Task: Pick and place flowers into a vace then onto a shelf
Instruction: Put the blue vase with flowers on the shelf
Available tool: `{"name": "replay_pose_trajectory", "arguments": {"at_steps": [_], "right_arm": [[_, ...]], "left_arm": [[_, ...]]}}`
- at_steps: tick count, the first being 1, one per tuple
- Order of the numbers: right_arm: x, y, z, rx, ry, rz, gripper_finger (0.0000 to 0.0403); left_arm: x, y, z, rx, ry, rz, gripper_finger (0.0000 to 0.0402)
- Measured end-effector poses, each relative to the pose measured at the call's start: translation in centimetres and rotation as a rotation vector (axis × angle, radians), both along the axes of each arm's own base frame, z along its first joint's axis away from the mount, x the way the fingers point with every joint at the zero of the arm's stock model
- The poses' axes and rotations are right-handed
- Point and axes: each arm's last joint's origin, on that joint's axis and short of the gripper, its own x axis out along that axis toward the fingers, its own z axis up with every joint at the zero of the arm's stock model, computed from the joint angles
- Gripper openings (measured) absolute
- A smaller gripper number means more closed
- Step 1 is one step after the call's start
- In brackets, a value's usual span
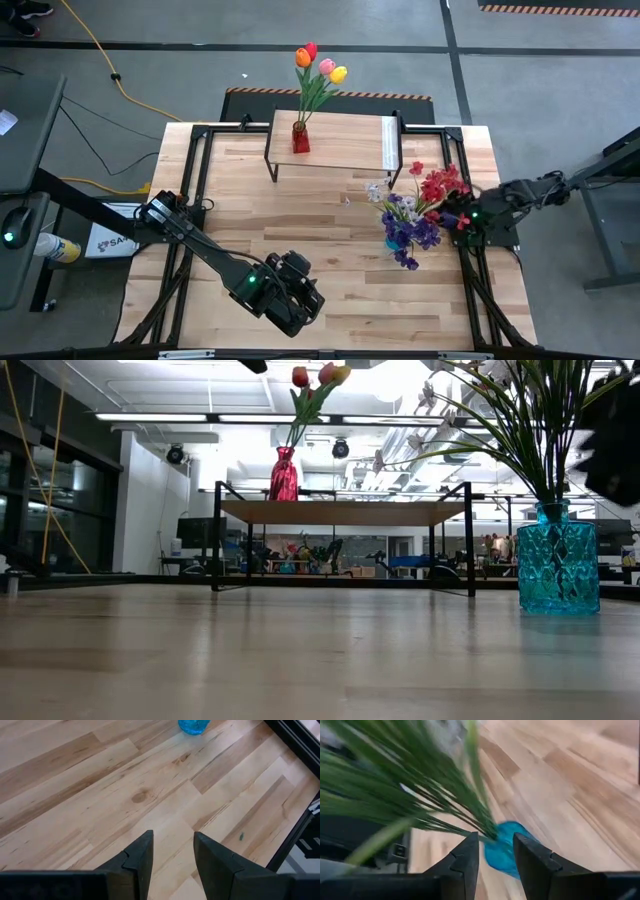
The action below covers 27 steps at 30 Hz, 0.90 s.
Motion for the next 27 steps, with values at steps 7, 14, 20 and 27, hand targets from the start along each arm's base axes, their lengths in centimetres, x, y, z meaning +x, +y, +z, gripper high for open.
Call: {"name": "replay_pose_trajectory", "arguments": {"at_steps": [7,14,20,27], "right_arm": [[1.3,0.4,-2.3,-0.043,0.000,-0.005,0.0112],[2.2,0.9,-4.4,-0.002,0.021,0.030,0.0112],[2.4,1.3,-3.8,-0.041,-0.055,0.100,0.0112],[2.5,1.9,-4.1,-0.066,-0.040,0.136,0.0112]], "left_arm": [[0.0,0.0,0.0,-0.003,-0.001,0.001,0.0172],[0.0,-0.1,0.0,-0.017,0.010,-0.008,0.0172],[0.0,-0.1,0.0,-0.025,0.015,-0.012,0.0172],[0.0,-0.1,0.0,-0.025,0.017,-0.013,0.0172]]}}
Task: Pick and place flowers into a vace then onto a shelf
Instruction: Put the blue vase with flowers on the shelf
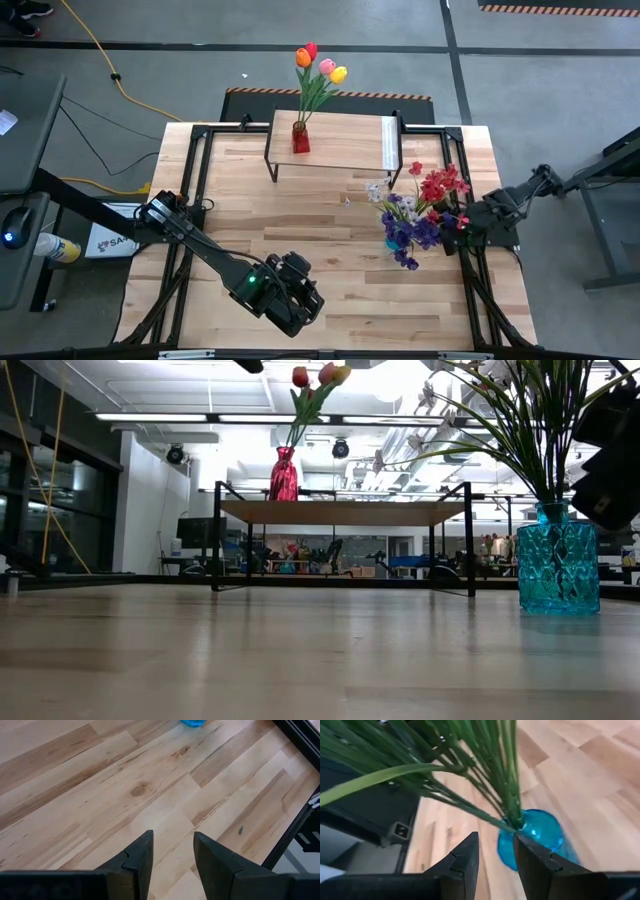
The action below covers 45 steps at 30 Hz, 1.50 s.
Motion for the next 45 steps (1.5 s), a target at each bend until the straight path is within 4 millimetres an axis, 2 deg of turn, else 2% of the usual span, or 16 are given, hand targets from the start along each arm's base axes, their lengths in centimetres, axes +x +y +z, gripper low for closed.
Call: {"name": "replay_pose_trajectory", "arguments": {"at_steps": [12,21,28,32,40,45], "right_arm": [[0.8,0.3,-0.9,-0.133,0.105,-0.091,0.0112],[1.2,0.9,-1.3,-0.118,0.150,0.036,0.0112],[1.5,1.0,-0.7,-0.159,0.082,0.035,0.0116],[1.5,1.0,-0.7,-0.181,0.069,0.029,0.0140],[1.6,0.9,-0.7,-0.222,0.064,0.010,0.0213],[1.8,0.9,-0.6,-0.229,0.030,-0.009,0.0240]], "left_arm": [[0.0,0.0,0.0,-0.002,0.002,-0.002,0.0172],[0.0,0.0,0.0,0.007,0.006,-0.012,0.0172],[0.0,0.0,0.0,0.015,0.009,-0.021,0.0172],[0.0,0.0,0.0,0.015,0.009,-0.021,0.0172],[0.0,0.0,0.0,0.015,0.009,-0.021,0.0172],[0.0,0.0,0.0,0.015,0.009,-0.021,0.0172]]}}
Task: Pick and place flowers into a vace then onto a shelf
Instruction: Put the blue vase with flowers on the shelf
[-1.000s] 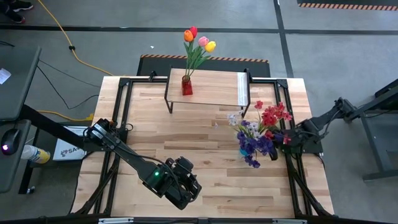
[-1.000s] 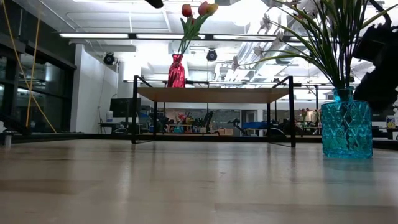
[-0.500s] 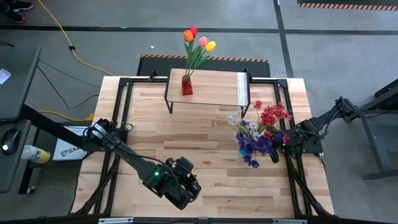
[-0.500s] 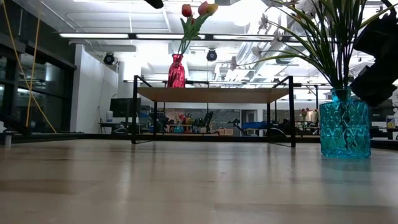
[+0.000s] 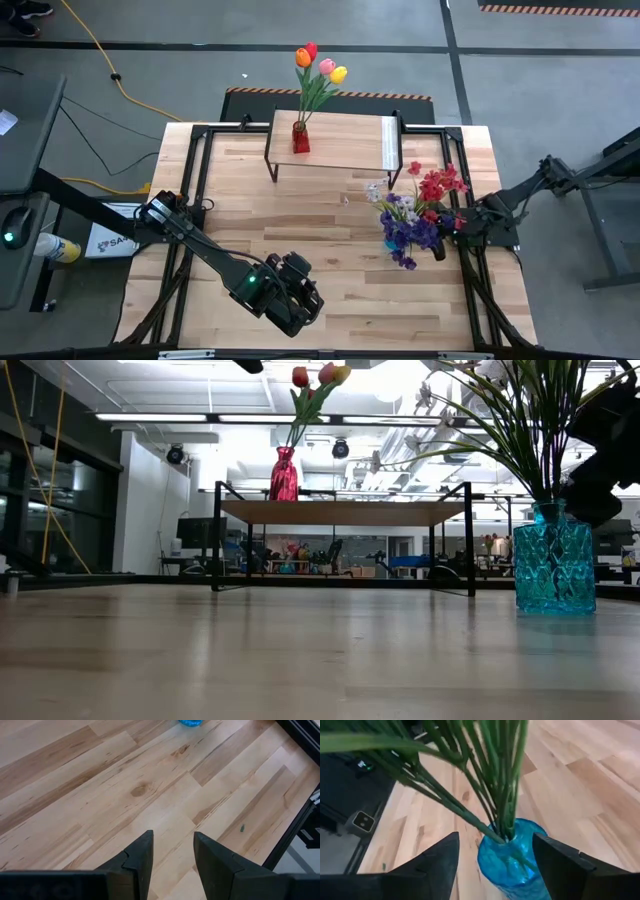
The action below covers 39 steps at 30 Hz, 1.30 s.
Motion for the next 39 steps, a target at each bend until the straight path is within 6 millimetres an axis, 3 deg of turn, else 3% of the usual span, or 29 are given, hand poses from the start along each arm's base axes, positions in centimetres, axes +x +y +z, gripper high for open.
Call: {"name": "replay_pose_trajectory", "arguments": {"at_steps": [5,11,39], "right_arm": [[0.7,0.4,-1.2,0.037,-0.046,0.021,0.0250],[1.2,0.5,-1.8,-0.042,-0.010,-0.016,0.0257],[2.6,0.8,-1.9,-0.138,-0.035,-0.038,0.0257]], "left_arm": [[0.0,0.0,0.0,0.000,0.000,0.001,0.0172],[0.0,0.0,0.0,-0.001,-0.001,0.001,0.0172],[0.0,0.0,0.0,0.000,-0.001,0.001,0.0172]]}}
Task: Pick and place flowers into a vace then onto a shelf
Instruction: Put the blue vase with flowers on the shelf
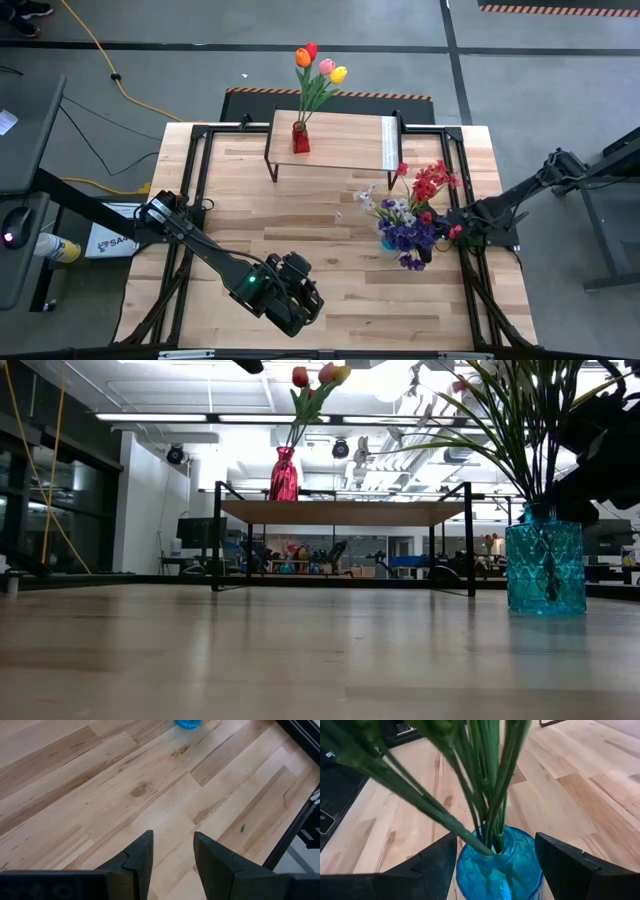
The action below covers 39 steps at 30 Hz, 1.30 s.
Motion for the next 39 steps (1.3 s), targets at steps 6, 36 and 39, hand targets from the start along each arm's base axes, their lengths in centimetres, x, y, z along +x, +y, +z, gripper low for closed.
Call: {"name": "replay_pose_trajectory", "arguments": {"at_steps": [6,36,39], "right_arm": [[0.43,-0.32,-0.23,0.004,0.021,-0.001,0.0257],[0.78,-0.64,-0.17,-0.009,0.016,0.004,0.0120],[0.83,-0.63,-0.07,-0.004,0.003,-0.003,0.0125]], "left_arm": [[0.00,0.00,0.00,0.000,0.000,0.000,0.0172],[-0.21,0.15,-0.10,0.019,0.024,0.000,0.0172],[-0.22,0.14,-0.10,0.019,0.024,-0.001,0.0172]]}}
